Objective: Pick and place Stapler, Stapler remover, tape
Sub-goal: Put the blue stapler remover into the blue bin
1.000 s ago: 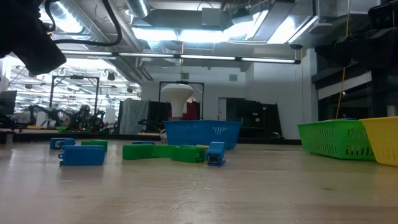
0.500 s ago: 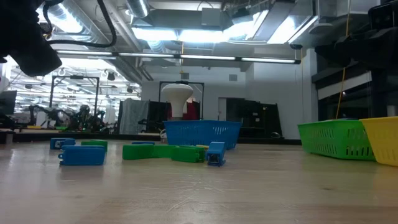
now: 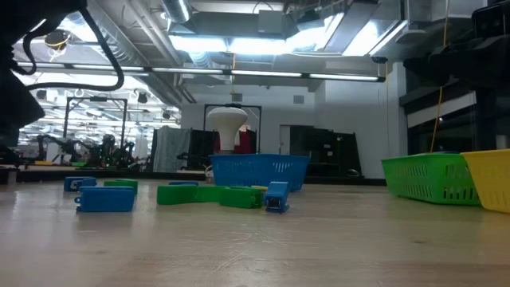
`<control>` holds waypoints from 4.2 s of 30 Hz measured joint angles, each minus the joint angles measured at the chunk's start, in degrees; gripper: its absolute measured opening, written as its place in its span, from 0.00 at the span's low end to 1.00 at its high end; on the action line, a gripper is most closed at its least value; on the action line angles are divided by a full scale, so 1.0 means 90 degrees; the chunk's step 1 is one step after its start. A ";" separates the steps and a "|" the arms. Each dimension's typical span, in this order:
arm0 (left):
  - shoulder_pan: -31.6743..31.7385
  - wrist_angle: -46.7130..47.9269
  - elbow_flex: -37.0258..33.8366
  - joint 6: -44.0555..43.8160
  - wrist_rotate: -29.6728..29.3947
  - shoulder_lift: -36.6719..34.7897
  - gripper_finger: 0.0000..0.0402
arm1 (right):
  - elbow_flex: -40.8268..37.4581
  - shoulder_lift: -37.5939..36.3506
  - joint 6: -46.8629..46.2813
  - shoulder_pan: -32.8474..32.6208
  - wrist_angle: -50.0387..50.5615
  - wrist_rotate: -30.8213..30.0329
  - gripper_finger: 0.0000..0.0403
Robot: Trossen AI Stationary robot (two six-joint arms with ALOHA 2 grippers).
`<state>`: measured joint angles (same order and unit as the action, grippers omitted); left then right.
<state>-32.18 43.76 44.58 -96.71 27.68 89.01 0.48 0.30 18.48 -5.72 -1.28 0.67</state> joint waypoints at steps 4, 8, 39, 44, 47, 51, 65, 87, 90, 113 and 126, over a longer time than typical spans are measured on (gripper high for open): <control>0.0000 -0.0050 -0.0002 0.0105 -0.0015 0.0000 0.20 | 0.0001 0.0001 0.0000 0.0000 0.0000 0.0000 0.64; 0.0048 -0.0241 -0.0017 0.0178 0.0086 0.0007 0.13 | 0.0000 -0.0001 0.0000 -0.0001 0.0000 0.0000 0.64; 0.1381 -0.2526 0.0027 0.3938 -0.1881 0.0010 0.01 | 0.0001 -0.0001 0.0000 -0.0002 0.0000 0.0000 0.64; 0.1698 -0.2640 0.0116 0.4965 -0.2144 0.0030 0.01 | -0.0001 0.0001 0.0000 0.0000 0.0000 0.0000 0.64; 0.1936 -0.2671 0.0217 0.5472 -0.2210 0.0032 0.01 | 0.0001 0.0001 0.0000 0.0000 0.0000 0.0000 0.64; 0.2288 -0.2694 0.0362 0.6234 -0.2285 0.0032 0.01 | 0.0000 0.0001 0.0000 -0.0001 0.0000 0.0000 0.64; 0.3369 -0.4350 0.0590 0.8328 -0.2169 0.0022 0.01 | -0.0001 -0.0001 -0.0001 -0.0001 0.0000 0.0000 0.64; 0.4029 -0.5757 0.0592 0.9669 -0.3577 0.0012 0.01 | 0.0001 0.0000 0.0000 -0.0002 0.0000 0.0000 0.64; 0.4123 -0.5787 0.0591 0.9673 -0.3896 0.0012 0.01 | 0.0001 -0.0001 0.0000 -0.0002 0.0000 0.0000 0.64; 0.4766 -0.5605 0.0602 0.9296 -0.4089 0.0574 0.01 | 0.0000 -0.0001 0.0000 -0.0001 0.0000 0.0000 0.64; 0.4842 -0.5629 0.0600 0.8998 -0.4272 0.0627 0.04 | -0.0001 -0.0001 0.0000 -0.0002 0.0000 0.0000 0.64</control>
<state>11.40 -6.90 49.98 -15.73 -10.76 94.65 0.47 0.30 18.48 -5.74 -1.28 0.67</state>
